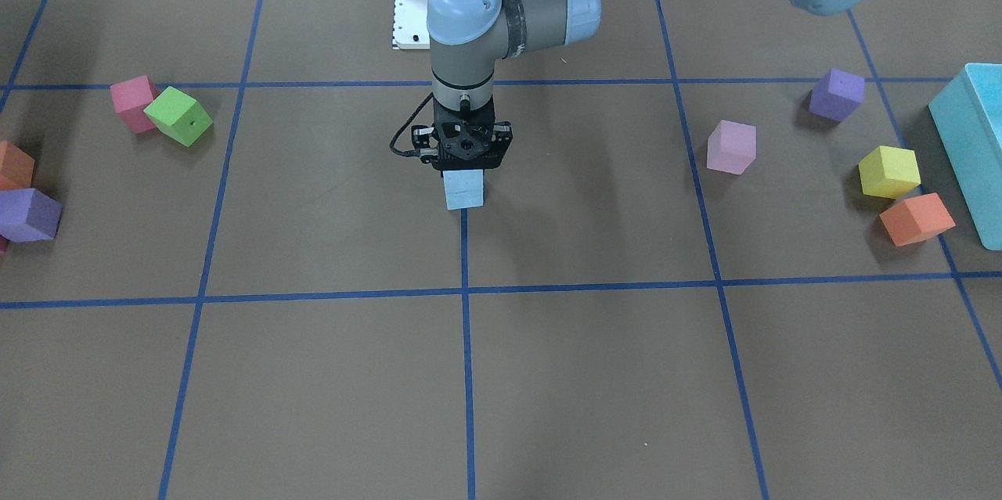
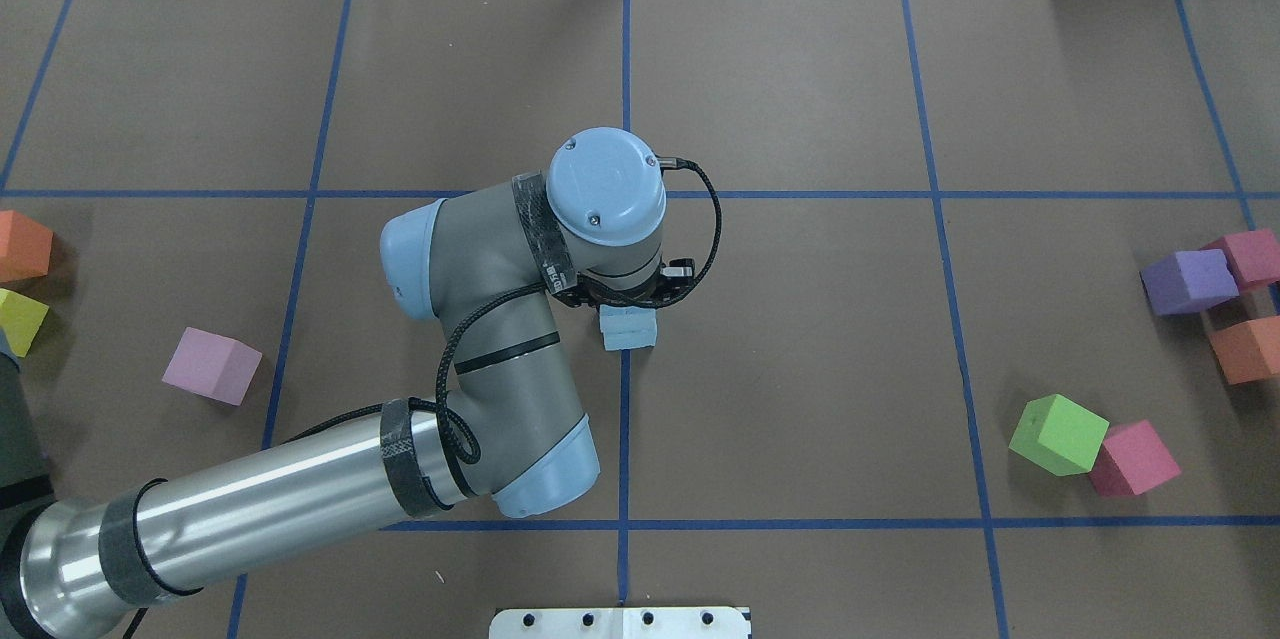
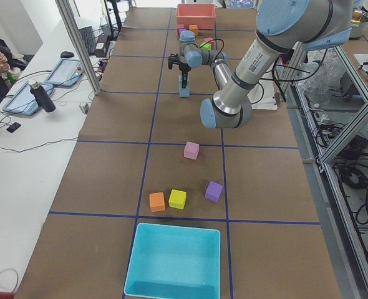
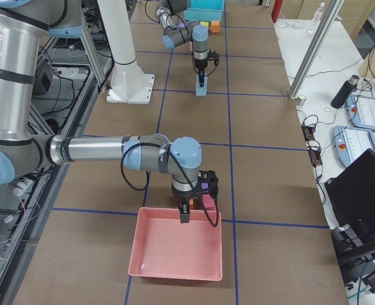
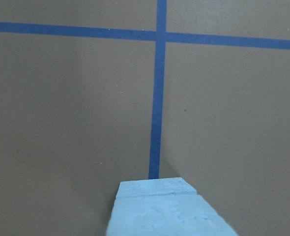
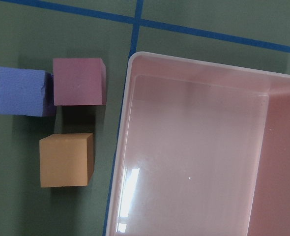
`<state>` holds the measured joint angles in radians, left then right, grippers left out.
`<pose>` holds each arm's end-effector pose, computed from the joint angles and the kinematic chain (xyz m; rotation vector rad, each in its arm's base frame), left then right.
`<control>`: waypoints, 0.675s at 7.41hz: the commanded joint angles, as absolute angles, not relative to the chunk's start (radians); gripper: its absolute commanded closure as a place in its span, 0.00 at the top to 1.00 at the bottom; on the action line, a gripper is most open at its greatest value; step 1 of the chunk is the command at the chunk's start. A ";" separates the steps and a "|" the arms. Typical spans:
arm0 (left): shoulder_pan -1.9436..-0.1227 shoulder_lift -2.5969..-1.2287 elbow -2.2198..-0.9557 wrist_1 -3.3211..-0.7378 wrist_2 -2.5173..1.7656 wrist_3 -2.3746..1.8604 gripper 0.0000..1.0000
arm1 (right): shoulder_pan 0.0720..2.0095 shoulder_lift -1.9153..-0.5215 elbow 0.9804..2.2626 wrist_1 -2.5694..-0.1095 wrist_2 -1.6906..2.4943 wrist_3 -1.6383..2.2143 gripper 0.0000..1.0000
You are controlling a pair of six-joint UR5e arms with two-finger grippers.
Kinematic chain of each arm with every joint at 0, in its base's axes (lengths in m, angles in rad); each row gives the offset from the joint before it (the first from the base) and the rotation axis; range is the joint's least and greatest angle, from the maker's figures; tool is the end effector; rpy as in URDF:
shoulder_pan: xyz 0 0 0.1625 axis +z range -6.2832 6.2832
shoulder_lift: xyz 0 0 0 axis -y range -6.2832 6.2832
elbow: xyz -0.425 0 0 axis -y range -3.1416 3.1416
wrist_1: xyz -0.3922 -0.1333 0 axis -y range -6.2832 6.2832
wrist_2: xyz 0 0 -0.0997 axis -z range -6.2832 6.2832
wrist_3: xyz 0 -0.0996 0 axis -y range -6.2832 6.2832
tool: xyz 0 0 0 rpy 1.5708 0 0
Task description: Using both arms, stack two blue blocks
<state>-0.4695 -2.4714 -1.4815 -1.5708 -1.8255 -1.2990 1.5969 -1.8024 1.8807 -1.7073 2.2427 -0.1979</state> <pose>0.6125 -0.4321 0.1361 0.0680 0.8390 -0.0826 0.0814 -0.3864 0.6291 0.0195 -0.6744 -0.1457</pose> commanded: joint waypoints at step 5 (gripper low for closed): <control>-0.471 -2.470 -1.527 -1.580 -1.828 -1.299 0.97 | 1.597 -1.802 1.882 -1.707 2.243 -0.198 1.00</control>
<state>-0.4695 -2.4708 -1.4951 -1.5783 -1.8257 -1.2993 1.5969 -1.8024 1.8815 -1.7073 2.2427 -0.1979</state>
